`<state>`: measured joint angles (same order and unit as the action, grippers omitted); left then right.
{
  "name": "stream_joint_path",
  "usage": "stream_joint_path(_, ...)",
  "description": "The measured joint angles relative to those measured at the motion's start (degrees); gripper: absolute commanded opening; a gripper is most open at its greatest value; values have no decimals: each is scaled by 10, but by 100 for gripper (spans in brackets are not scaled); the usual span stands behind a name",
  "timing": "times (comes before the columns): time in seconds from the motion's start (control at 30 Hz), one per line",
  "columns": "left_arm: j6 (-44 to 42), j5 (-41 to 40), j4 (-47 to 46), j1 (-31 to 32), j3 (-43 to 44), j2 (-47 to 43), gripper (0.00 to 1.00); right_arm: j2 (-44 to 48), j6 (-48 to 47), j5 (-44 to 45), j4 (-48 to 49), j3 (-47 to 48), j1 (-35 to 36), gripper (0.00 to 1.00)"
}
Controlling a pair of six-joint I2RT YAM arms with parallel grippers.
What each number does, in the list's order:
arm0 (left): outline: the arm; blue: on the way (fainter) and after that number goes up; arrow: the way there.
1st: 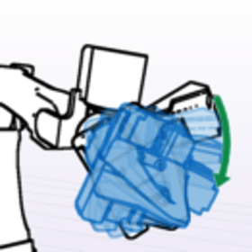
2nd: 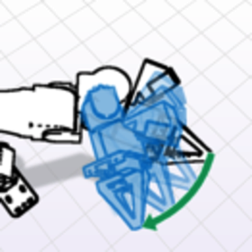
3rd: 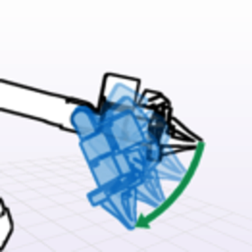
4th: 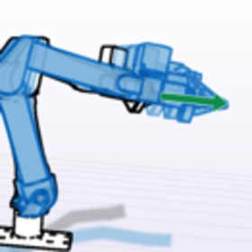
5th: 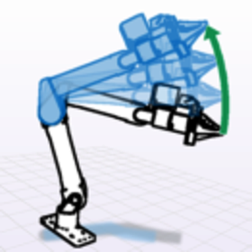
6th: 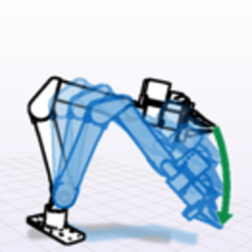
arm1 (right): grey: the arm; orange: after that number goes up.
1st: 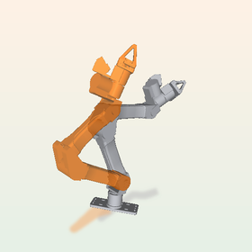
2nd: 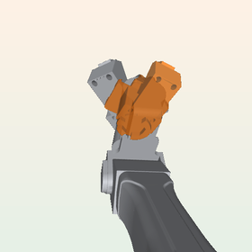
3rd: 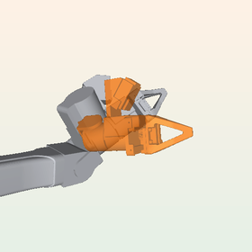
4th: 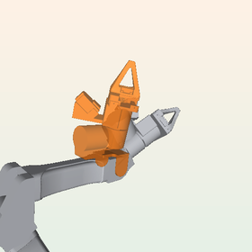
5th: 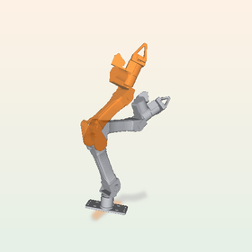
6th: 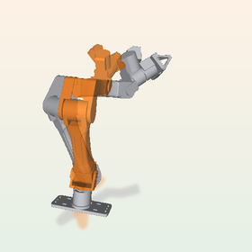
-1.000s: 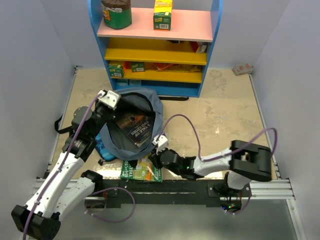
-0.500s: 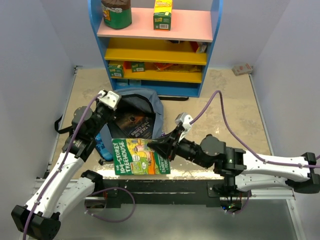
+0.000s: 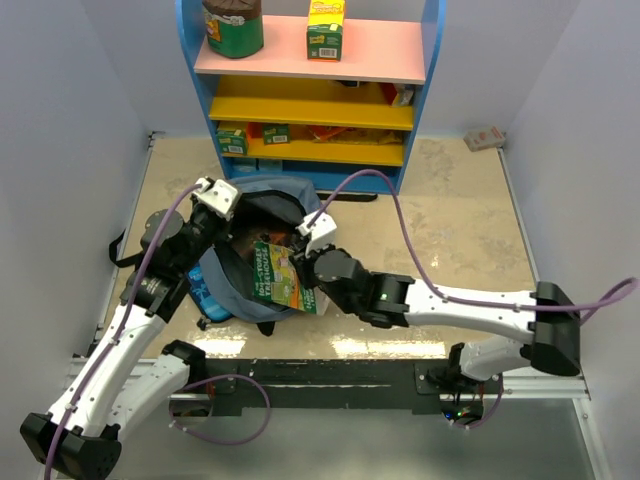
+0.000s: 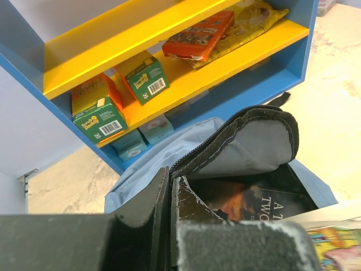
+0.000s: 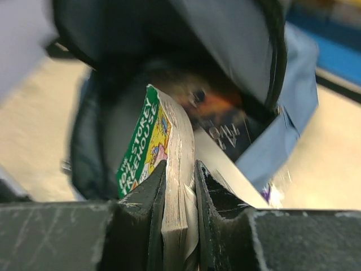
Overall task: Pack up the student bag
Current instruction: Place the book in the student bag.
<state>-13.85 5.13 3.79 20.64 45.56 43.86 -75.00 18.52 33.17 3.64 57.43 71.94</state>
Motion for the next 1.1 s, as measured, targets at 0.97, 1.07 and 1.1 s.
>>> stream_joint_path(0.97, 23, 47, 19, 0, 8, 0, 4, -94, 198, 138, 133, -60, -64, 99)
stream_joint_path(1.07, 23, 47, 19, 0, 8, 0, 4, 2, 251, 145, 80, -93, -63, 95)
stream_joint_path(1.1, 23, 47, 19, 0, 8, 0, 4, 32, 275, 148, 64, -108, -63, 94)
